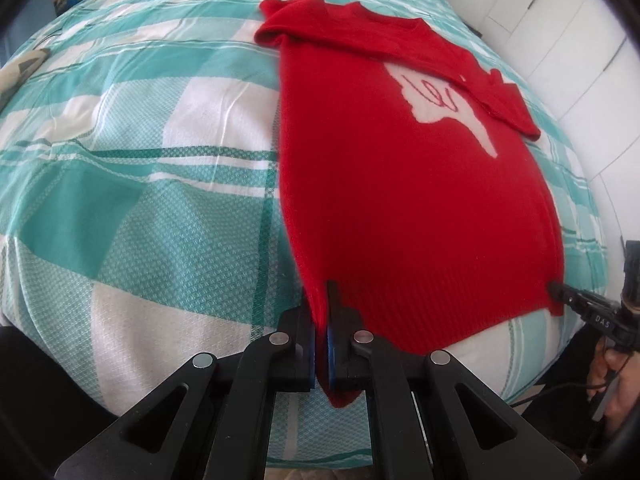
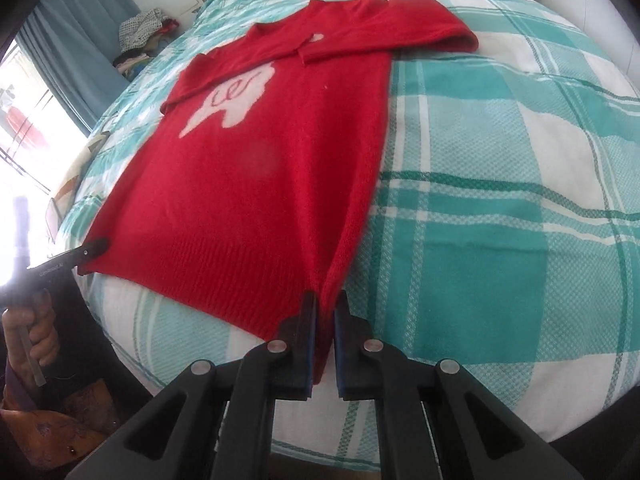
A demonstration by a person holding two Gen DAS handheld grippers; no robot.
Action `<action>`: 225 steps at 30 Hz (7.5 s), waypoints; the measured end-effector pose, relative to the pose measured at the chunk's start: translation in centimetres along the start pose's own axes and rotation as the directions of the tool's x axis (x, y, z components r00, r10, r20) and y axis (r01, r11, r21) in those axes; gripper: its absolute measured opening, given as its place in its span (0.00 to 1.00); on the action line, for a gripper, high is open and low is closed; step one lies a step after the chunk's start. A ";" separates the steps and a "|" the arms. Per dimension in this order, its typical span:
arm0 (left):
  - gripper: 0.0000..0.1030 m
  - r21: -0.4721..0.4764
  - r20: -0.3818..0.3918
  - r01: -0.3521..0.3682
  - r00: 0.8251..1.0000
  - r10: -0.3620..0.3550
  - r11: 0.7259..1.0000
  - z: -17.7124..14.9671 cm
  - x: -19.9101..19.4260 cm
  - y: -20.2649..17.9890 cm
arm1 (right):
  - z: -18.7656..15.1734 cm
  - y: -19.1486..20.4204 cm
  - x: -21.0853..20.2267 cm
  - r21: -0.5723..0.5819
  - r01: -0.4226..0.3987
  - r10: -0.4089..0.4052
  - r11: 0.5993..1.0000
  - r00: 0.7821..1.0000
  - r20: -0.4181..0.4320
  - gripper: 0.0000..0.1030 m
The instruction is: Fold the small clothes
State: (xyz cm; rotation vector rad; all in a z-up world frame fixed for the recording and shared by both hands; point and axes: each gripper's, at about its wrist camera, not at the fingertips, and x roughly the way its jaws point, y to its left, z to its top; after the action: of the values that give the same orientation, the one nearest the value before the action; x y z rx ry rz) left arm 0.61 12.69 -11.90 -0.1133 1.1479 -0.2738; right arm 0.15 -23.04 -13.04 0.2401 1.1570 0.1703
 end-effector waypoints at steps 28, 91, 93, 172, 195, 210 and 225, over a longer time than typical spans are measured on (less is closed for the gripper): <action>0.82 -0.049 0.338 -0.147 0.928 0.154 0.988 5.0 -1.7 2.0 | 20.4 4.4 8.6 -0.498 0.157 -0.087 0.853 0.983 0.160 0.68; 0.79 0.761 0.156 -0.179 0.984 0.091 0.624 18.2 10.7 -17.4 | 8.8 -24.1 -14.2 0.610 0.305 -0.610 0.731 0.693 0.385 0.59; 0.75 0.776 0.164 -0.182 0.983 0.085 0.604 18.5 11.5 -18.0 | 9.4 -23.9 -13.8 0.591 0.310 -0.602 0.745 0.695 0.393 0.59; 0.90 -0.634 0.271 -0.443 0.640 0.719 0.634 12.6 -5.8 19.8 | 12.2 -15.0 -11.4 0.341 0.692 -0.753 0.637 0.461 0.469 0.81; 0.90 -0.593 0.273 -0.487 0.629 0.728 0.642 13.2 -4.9 18.5 | 12.6 -13.2 -9.1 0.212 0.751 -0.739 0.626 0.483 0.470 0.81; 0.90 -0.594 0.273 -0.483 0.631 0.726 0.643 13.0 -4.9 18.4 | 12.6 -13.2 -8.6 0.198 0.767 -0.749 0.611 0.478 0.458 0.81; 0.90 -0.620 0.275 -0.436 0.657 0.702 0.652 12.9 -4.9 19.1 | 11.5 -24.1 -14.1 0.472 0.310 -0.525 0.825 0.730 0.438 0.81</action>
State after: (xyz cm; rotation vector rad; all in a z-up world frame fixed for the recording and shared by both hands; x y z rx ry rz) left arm 13.46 31.70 -6.68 -0.2468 0.6470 0.6486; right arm 5.43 -51.00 -2.86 0.3222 0.6181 -0.5175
